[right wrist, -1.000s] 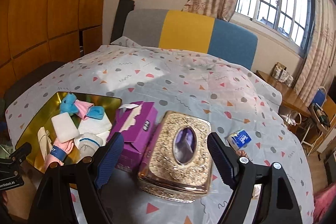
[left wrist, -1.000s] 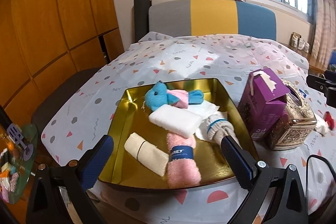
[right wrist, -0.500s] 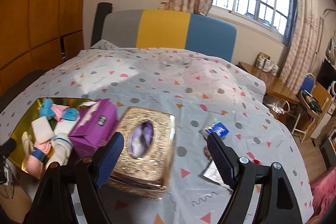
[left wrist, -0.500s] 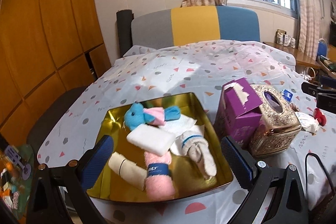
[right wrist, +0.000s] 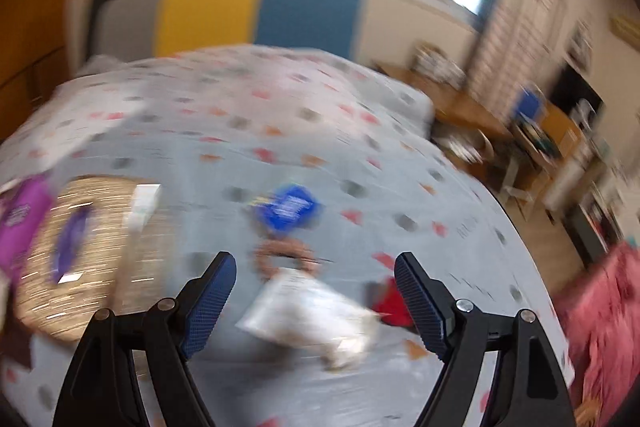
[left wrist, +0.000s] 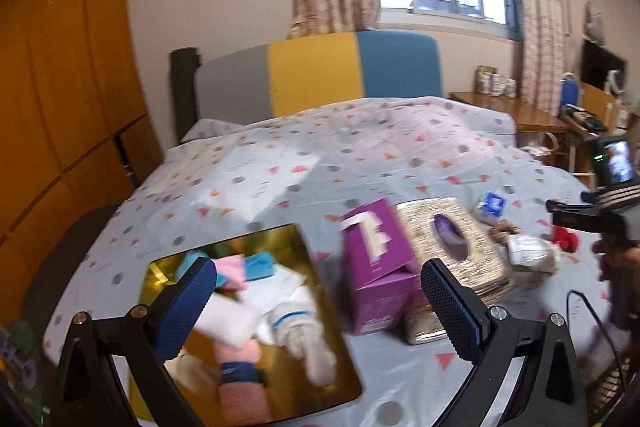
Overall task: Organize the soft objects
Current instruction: 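Move both grippers toward the blue tissue pack and brown scrunchie, then grasp the blue Tempo tissue pack with the left gripper and lift it, then grasp the brown scrunchie with the right gripper while the left drops the tissue pack into the gold tray, then carry the brown scrunchie over the gold tray and open the right gripper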
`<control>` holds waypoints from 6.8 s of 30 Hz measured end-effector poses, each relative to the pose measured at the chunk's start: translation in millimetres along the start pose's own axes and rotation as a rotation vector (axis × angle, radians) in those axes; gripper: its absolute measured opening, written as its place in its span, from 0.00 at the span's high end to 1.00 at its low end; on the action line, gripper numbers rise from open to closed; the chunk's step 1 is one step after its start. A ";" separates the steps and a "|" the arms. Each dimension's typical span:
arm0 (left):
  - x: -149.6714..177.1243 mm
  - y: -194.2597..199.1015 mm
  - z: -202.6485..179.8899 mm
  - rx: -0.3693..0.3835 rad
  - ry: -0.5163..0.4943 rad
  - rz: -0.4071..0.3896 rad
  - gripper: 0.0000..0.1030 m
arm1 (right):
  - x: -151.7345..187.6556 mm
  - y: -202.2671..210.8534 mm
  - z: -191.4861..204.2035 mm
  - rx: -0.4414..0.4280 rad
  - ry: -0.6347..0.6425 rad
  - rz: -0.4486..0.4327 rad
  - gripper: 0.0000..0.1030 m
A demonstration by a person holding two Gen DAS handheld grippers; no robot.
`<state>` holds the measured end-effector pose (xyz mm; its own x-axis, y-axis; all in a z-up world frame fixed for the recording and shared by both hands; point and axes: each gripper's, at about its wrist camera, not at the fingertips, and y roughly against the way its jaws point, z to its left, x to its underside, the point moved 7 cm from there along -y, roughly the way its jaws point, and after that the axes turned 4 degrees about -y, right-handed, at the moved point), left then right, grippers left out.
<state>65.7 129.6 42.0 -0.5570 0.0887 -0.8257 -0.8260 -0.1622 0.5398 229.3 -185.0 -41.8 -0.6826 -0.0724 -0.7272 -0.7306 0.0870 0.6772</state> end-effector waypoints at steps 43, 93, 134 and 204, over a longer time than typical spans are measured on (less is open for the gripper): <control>-52.1 -305.7 -324.2 0.301 -0.288 0.556 0.02 | 40.7 -46.4 -136.3 -0.207 -0.772 0.160 0.19; -110.3 -139.1 -16.4 0.255 0.232 0.280 0.42 | 19.6 -136.7 41.6 -0.214 0.076 0.370 0.19; 143.1 -52.6 172.2 -0.076 0.514 0.352 0.58 | 64.5 -105.6 102.8 -0.291 0.182 0.245 0.77; 148.8 -19.2 123.6 -0.118 0.321 0.248 0.16 | -64.5 101.0 113.5 -0.707 -0.092 -0.052 0.82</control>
<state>-11.9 267.3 -71.0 -0.6673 -0.2746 -0.6924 -0.6446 -0.2530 0.7215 201.2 -58.8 60.8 -0.6654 0.0284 -0.7459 -0.6179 -0.5816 0.5291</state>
